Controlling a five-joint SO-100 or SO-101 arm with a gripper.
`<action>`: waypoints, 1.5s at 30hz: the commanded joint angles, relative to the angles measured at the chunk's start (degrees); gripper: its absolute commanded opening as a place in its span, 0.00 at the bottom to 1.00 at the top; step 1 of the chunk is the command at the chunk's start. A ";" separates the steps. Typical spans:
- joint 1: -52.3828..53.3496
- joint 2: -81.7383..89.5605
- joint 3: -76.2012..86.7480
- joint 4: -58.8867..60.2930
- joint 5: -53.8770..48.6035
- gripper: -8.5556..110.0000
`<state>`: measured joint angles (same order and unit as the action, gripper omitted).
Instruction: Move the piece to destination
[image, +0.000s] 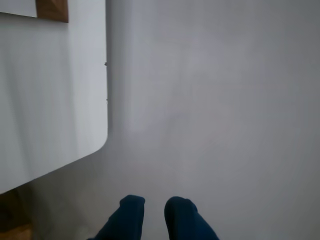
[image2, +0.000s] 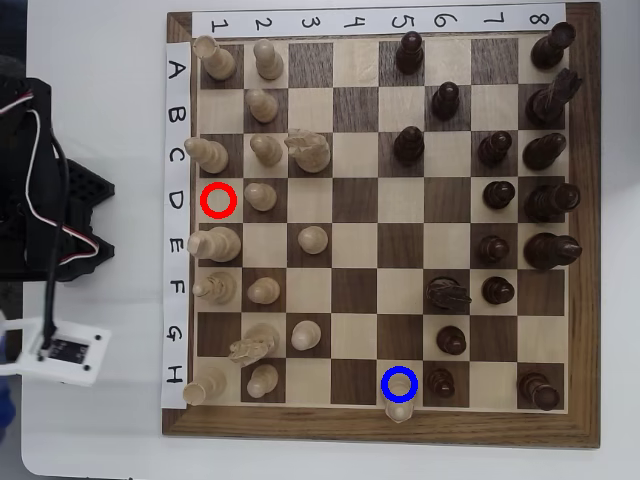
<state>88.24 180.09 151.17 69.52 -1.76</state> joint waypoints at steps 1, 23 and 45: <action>1.67 6.59 13.80 -4.92 -1.05 0.15; 2.11 16.26 27.95 -6.94 -2.37 0.08; 4.31 16.35 27.86 -6.68 -1.32 0.07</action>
<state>90.70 192.92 179.30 65.30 -4.75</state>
